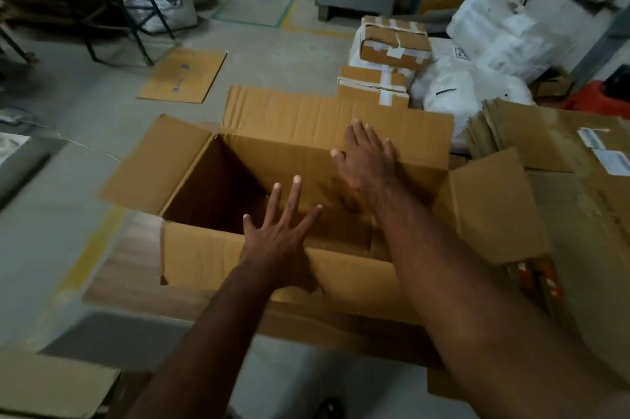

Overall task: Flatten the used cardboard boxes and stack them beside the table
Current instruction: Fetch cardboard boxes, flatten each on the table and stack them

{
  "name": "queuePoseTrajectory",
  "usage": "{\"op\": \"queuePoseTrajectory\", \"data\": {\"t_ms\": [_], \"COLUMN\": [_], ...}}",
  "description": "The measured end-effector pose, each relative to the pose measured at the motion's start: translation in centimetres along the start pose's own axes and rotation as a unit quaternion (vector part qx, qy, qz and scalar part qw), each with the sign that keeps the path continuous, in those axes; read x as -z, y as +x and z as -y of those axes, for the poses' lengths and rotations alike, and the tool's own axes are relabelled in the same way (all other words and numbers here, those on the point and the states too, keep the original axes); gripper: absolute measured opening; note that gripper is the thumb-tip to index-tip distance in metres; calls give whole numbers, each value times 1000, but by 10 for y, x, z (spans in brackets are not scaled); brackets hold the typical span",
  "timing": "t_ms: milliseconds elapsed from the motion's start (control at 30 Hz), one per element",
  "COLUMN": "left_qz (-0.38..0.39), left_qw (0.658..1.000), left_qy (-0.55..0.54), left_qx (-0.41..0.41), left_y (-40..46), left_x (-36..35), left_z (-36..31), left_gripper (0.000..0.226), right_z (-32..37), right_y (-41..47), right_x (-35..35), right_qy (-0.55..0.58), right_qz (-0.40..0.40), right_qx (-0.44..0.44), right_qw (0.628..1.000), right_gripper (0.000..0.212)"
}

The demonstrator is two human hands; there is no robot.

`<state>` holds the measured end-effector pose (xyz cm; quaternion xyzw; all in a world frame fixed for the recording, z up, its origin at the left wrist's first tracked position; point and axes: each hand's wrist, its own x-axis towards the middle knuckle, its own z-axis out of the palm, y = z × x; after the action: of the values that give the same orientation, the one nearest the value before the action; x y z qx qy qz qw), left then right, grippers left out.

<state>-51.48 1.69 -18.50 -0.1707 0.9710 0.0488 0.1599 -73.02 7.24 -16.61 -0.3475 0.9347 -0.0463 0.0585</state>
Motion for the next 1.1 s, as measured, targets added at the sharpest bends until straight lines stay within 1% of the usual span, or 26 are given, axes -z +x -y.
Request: {"op": "queuePoseTrajectory", "data": {"t_ms": [67, 100, 167, 200, 267, 333, 367, 433, 567, 633, 733, 833, 900, 967, 1033, 1100], "left_qz": [-3, -5, -7, -4, 2, -3, -5, -8, -8, -3, -9, -20, -36, -51, -68, -97], "left_qw": [1000, 1000, 1000, 1000, 999, 999, 999, 999, 999, 999, 1000, 998, 997, 997, 997, 995], "left_qy": [-1, 0, 3, 3, 0, -6, -9, -9, -10, -9, 2, 0, -18, -32, -24, -26], "left_qx": [1, 5, 17, 25, 34, 40, 41, 41, 36, 32, 0, -59, -67, -48, -27, -4], "left_y": [4, 6, 11, 13, 15, 19, 20, 22, 18, 16, 10, -4, -17, -31, -46, -58], "left_x": [-3, -5, -9, -11, -14, -14, -13, -13, -11, -10, -7, -6, -8, -13, -20, -26], "left_z": [1, 2, 2, 2, 0, -1, -1, -1, -1, 1, 5, 12, 23, 39, 62, 85], "left_gripper": [147, 146, 140, 135, 116, 98, 93, 91, 89, 90, 94, 101, 96, 93, 94, 85], "right_z": [-4, -4, -1, 0, 0, -2, -2, -1, 3, 6, 16, 30, 33, 26, 16, 10], "right_y": [13, 15, 16, 16, 17, 20, 20, 19, 11, -6, -60, -131, -170, -197, -212, -218], "right_x": [-15, -24, -38, -43, -49, -52, -52, -50, -34, -20, -5, -11, -25, -39, -47, -49], "right_qy": [23, 29, 25, 20, 6, 4, 4, 2, 22, 37, 83, 113, 103, 73, 23, -10], "right_qz": [36, 30, -11, -31, -67, -82, -83, -73, -24, -26, -47, -20, 1, 16, 14, 7], "right_qx": [-11, -16, -28, -33, -38, -37, -39, -44, -48, -40, -24, -11, -12, -31, -50, -65], "right_qw": [999, 999, 999, 999, 997, 996, 996, 996, 998, 998, 995, 993, 995, 997, 998, 998], "right_gripper": [59, 54, 48, 47, 46, 42, 41, 43, 52, 59, 61, 56, 59, 65, 70, 69]}}
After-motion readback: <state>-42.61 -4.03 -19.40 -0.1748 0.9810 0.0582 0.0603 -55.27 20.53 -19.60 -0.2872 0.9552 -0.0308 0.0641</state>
